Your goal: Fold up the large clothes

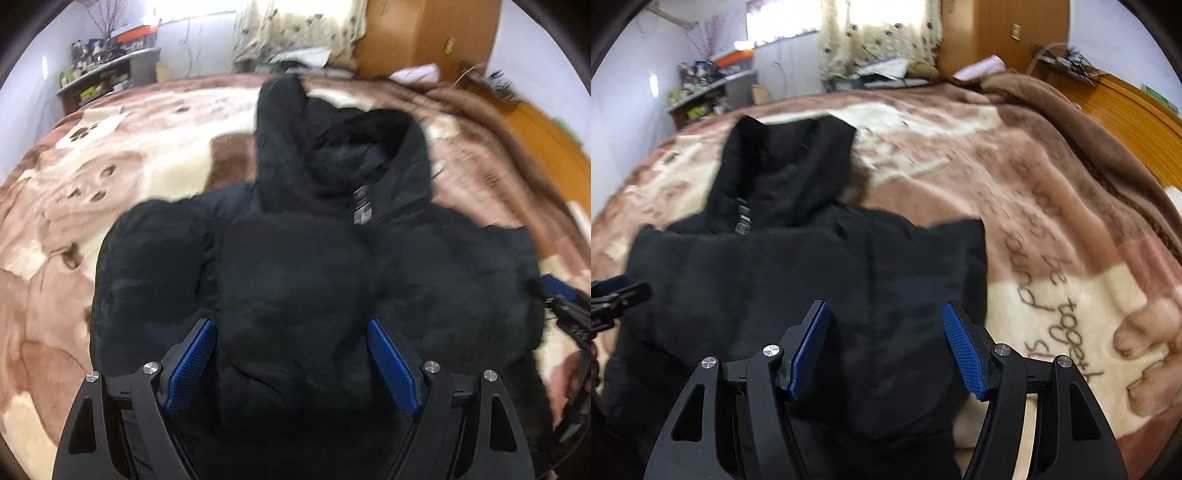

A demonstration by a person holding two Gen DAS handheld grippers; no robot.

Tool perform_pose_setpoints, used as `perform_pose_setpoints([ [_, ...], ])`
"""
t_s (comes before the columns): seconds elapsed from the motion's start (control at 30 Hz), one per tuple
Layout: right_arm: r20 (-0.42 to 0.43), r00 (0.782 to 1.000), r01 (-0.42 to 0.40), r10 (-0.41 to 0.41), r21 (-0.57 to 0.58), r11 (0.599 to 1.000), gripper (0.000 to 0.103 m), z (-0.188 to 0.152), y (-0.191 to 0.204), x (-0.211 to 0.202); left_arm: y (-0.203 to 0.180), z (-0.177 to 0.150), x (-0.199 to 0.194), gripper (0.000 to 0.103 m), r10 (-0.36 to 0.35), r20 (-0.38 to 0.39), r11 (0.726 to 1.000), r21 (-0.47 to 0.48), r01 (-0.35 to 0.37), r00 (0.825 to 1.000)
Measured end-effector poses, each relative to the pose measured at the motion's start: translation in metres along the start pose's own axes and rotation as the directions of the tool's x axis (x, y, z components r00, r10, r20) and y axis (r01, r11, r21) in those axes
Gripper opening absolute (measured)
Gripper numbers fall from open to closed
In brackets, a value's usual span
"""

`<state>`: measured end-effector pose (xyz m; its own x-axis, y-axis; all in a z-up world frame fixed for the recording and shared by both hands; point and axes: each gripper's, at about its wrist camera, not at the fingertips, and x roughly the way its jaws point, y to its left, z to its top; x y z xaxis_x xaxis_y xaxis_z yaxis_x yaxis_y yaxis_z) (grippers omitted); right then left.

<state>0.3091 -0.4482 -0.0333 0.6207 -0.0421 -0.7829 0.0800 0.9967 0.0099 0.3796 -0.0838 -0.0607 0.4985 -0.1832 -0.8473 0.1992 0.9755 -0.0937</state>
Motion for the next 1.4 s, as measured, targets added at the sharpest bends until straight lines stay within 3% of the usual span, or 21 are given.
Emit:
perform_pose_setpoints([
  [0.1, -0.036, 0.999, -0.010, 0.011, 0.037, 0.999, 0.066, -0.010, -0.010, 0.022, 0.009, -0.004, 0.018, 0.089, -0.025, -0.027, 0.999, -0.033, 0.024, 0.999],
  [0.17, -0.051, 0.998, -0.024, 0.027, 0.052, 0.998, 0.071, -0.016, -0.014, 0.034, 0.007, -0.008, 0.023, 0.092, -0.009, -0.017, 1.000, -0.004, 0.009, 1.000],
  [0.4, -0.101, 0.995, -0.021, 0.027, 0.060, 0.998, 0.076, -0.028, -0.019, 0.056, 0.001, -0.012, 0.033, 0.097, 0.018, -0.027, 1.000, 0.021, -0.018, 0.999],
  [0.5, -0.146, 0.988, -0.028, 0.040, 0.080, 0.996, 0.076, -0.017, -0.022, 0.047, 0.012, 0.001, 0.023, 0.097, -0.069, -0.071, 0.998, -0.018, 0.068, 0.995],
  [0.57, -0.114, 0.990, -0.069, 0.080, 0.093, 0.993, 0.076, -0.004, -0.027, 0.033, 0.023, 0.017, 0.010, 0.097, -0.100, -0.055, 0.995, -0.029, 0.098, 0.994],
  [0.67, -0.020, 0.985, -0.165, 0.169, 0.147, 0.975, 0.076, 0.024, -0.038, 0.008, 0.038, 0.052, -0.013, 0.097, -0.101, 0.031, 0.995, -0.016, 0.102, 0.994],
  [0.73, 0.054, 0.970, -0.242, 0.236, 0.198, 0.950, 0.076, 0.049, -0.046, -0.003, 0.048, 0.082, -0.018, 0.097, -0.112, 0.051, 0.993, -0.037, 0.114, 0.992],
  [0.83, 0.072, 0.948, -0.318, 0.310, 0.247, 0.915, 0.076, 0.091, -0.045, 0.008, 0.054, 0.130, -0.014, 0.097, -0.068, 0.070, 0.997, -0.042, 0.071, 0.995],
  [0.97, 0.038, 0.954, -0.296, 0.298, 0.288, 0.911, 0.076, 0.138, -0.031, 0.045, 0.069, 0.187, 0.009, 0.097, -0.100, 0.059, 0.983, -0.151, 0.108, 0.993],
  [1.03, 0.038, 0.937, -0.334, 0.347, 0.385, 0.860, 0.076, 0.155, -0.033, 0.069, 0.074, 0.203, 0.019, 0.097, -0.107, 0.061, 0.971, -0.207, 0.117, 0.992],
  [1.13, 0.079, 0.935, -0.337, 0.345, 0.494, 0.801, 0.077, 0.167, -0.044, 0.091, 0.074, 0.228, 0.042, 0.097, -0.128, 0.059, 0.959, -0.249, 0.139, 0.990],
  [1.27, 0.054, 0.942, -0.313, 0.331, 0.501, 0.807, 0.077, 0.182, -0.035, 0.121, 0.069, 0.246, 0.065, 0.097, -0.146, 0.076, 0.947, -0.278, 0.162, 0.986],
  [1.33, 0.044, 0.937, -0.321, 0.347, 0.503, 0.803, 0.077, 0.187, -0.032, 0.134, 0.072, 0.253, 0.083, 0.097, -0.199, 0.049, 0.917, -0.342, 0.204, 0.979],
  [1.4, 0.049, 0.918, -0.357, 0.394, 0.533, 0.767, 0.077, 0.189, -0.029, 0.147, 0.074, 0.256, 0.095, 0.097, -0.222, 0.058, 0.893, -0.389, 0.226, 0.973],
])
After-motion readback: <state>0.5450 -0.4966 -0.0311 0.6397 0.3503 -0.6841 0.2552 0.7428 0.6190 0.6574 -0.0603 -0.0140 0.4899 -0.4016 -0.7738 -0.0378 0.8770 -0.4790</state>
